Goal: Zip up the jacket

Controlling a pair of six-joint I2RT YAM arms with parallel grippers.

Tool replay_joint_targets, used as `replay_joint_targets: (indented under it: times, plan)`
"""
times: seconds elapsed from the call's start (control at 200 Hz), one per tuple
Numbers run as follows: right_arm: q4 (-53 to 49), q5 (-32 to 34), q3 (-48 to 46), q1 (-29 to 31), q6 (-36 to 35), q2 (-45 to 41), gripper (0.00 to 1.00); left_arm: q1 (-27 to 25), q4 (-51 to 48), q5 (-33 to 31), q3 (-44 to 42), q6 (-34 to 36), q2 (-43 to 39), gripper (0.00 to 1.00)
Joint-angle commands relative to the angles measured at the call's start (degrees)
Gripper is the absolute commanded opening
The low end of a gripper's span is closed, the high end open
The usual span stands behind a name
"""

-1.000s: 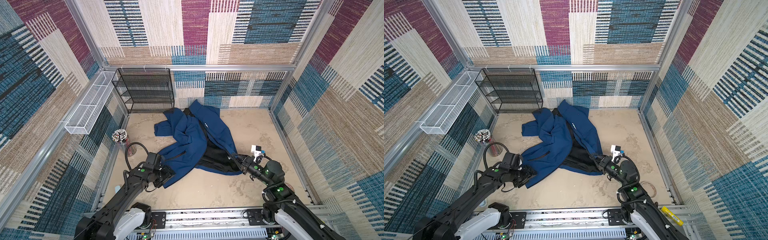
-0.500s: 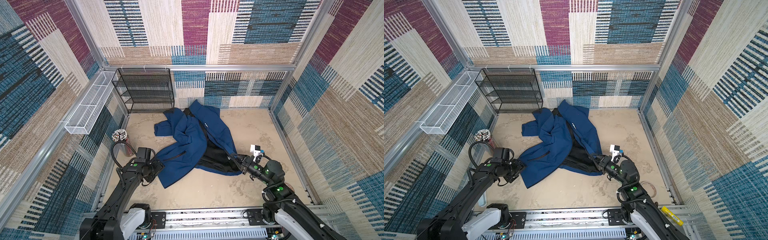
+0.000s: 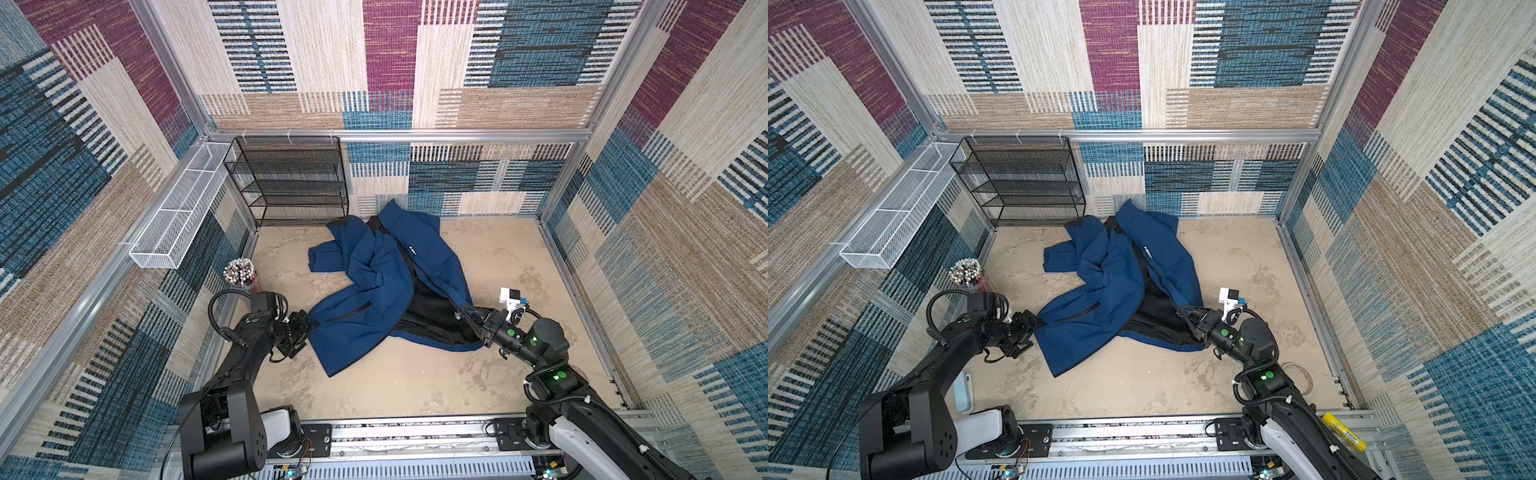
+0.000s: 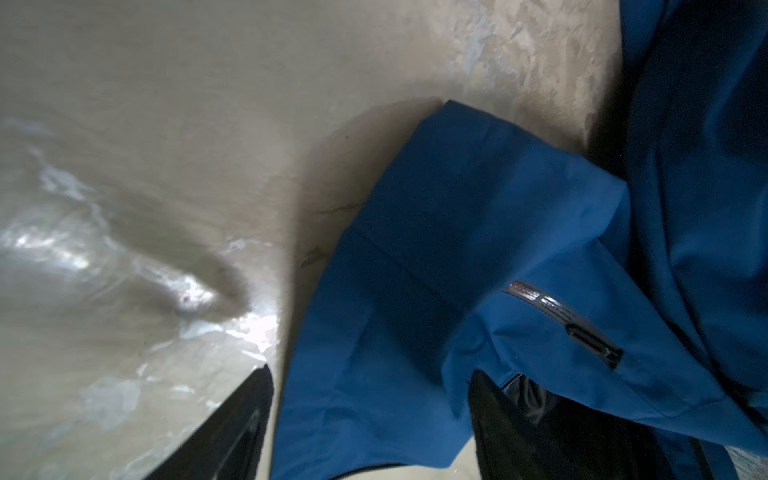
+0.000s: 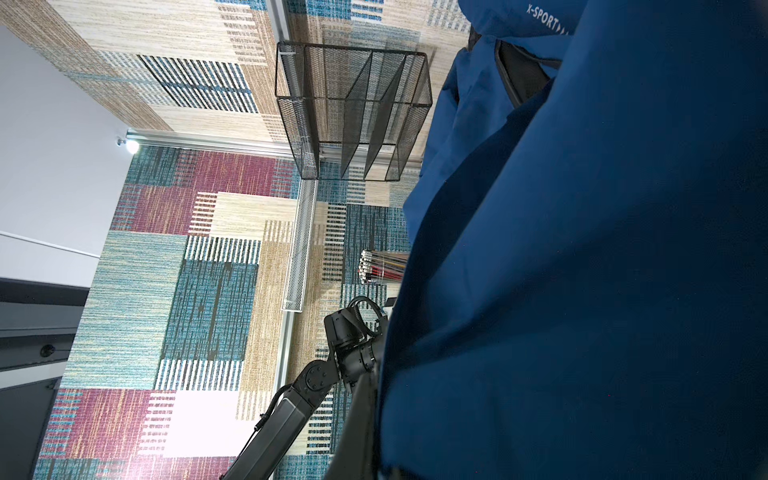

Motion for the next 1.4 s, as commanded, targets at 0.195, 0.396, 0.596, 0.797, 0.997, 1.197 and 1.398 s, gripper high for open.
replay_joint_targets:
  times: [0.195, 0.396, 0.596, 0.797, 0.997, 1.197, 1.398]
  plan:
    - [0.1, 0.6, 0.9, 0.1, -0.1, -1.6, 0.00, 0.6, 9.1, 4.2, -1.3, 5.2, 3.3, 0.77]
    - [-1.1, 0.6, 2.0, 0.1, -0.8, -1.7, 0.00, 0.7, 12.8, 6.0, -1.5, 5.4, 5.3, 0.78]
    - [-0.8, 0.5, 2.1, 0.1, -0.9, -1.4, 0.00, 0.5, 12.5, 3.7, -1.9, 6.0, 3.9, 0.82]
    - [-1.0, 0.4, 3.2, 0.1, -1.3, -1.1, 0.00, 0.6, 14.4, -0.9, -1.7, 7.9, 7.4, 0.82]
    - [-1.7, 0.5, 3.3, 0.1, -1.5, -1.1, 0.00, -0.1, 21.7, 6.1, -4.8, 5.5, 5.3, 0.82]
    - [0.0, 0.3, 3.3, 0.1, -1.6, 0.3, 0.00, -4.0, 13.9, 4.2, -6.2, 3.7, -1.7, 0.83]
    - [2.2, -0.4, 3.9, 0.1, -1.9, 2.3, 0.00, -4.8, 12.6, 5.1, -10.8, -1.4, -10.3, 0.84]
